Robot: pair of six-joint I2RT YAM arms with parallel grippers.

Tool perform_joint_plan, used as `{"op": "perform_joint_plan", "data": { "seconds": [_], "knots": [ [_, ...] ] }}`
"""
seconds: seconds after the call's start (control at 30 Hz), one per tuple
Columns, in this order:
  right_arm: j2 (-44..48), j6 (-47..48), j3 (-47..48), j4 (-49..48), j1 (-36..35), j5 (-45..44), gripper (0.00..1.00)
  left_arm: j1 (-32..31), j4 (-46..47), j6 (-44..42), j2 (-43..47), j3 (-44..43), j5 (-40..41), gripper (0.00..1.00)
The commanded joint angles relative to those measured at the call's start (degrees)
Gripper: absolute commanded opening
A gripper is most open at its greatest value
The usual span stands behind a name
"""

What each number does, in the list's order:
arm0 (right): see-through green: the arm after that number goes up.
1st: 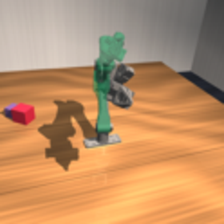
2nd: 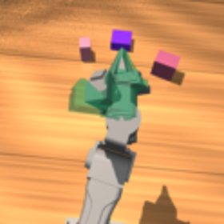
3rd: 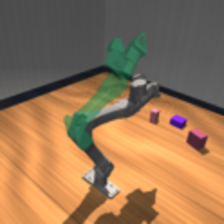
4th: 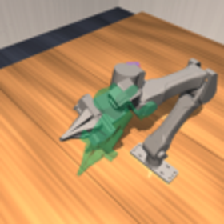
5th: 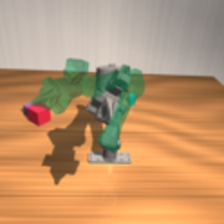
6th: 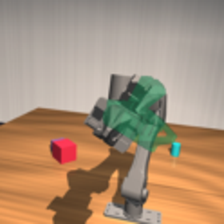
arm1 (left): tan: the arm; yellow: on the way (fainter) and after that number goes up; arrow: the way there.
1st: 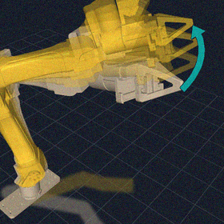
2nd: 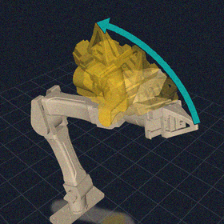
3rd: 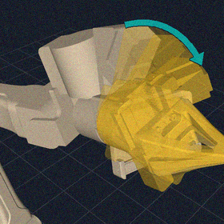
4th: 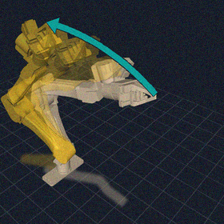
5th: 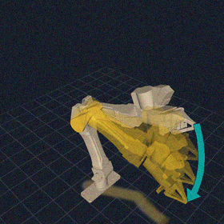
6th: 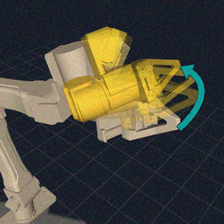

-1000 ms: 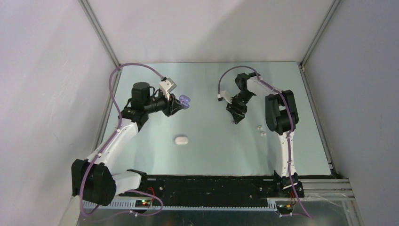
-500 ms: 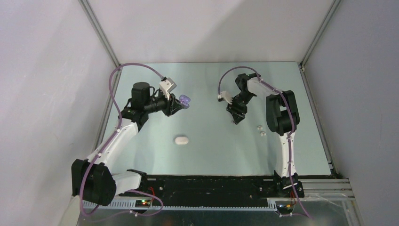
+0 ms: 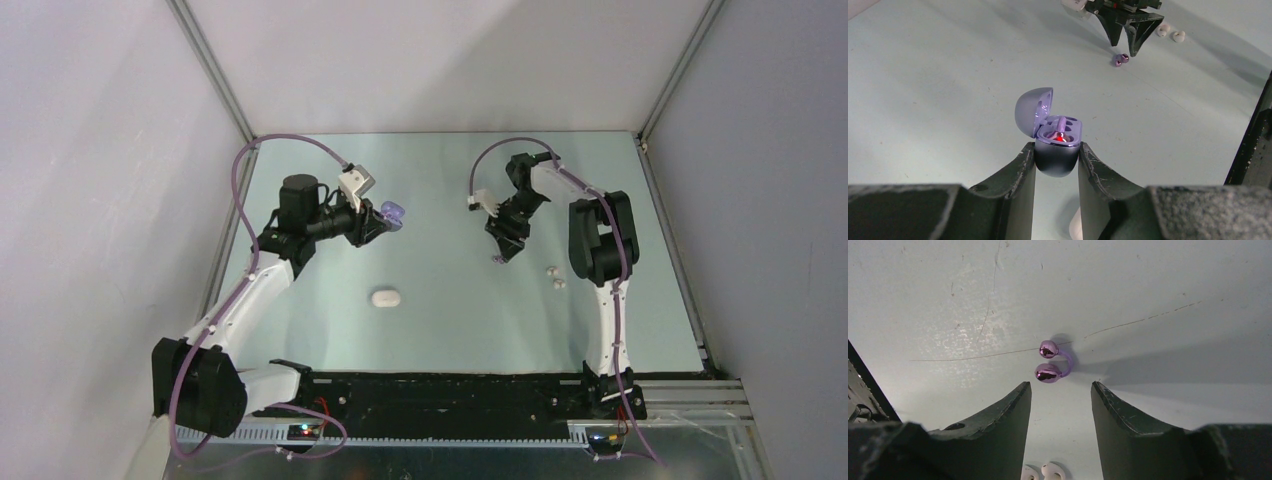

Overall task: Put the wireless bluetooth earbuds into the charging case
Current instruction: Adjust the earbud at the center of the board.

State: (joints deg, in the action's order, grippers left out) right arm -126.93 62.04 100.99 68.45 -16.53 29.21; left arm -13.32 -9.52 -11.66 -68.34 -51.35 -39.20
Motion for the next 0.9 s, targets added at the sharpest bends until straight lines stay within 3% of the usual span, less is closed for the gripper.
{"op": "perform_joint_plan", "data": {
  "seconds": [0.0,0.37,0.87],
  "knots": [
    [-0.8,-2.1,2.1,-0.7,-0.5,0.8,0.53,0.2,2.3,-0.7,0.7,-1.2,-0.7,0.0],
    [-0.7,-2.6,-0.3,-5.0,-1.3,-3.4,0.51,0.2,2.3,-0.6,0.5,-1.1,-0.8,0.0],
    [5.6,-0.5,-12.2,-13.4,-3.5,-7.7,0.49,0.2,3.0,-0.2,0.3,-0.9,-0.9,0.0]
  ]
}}
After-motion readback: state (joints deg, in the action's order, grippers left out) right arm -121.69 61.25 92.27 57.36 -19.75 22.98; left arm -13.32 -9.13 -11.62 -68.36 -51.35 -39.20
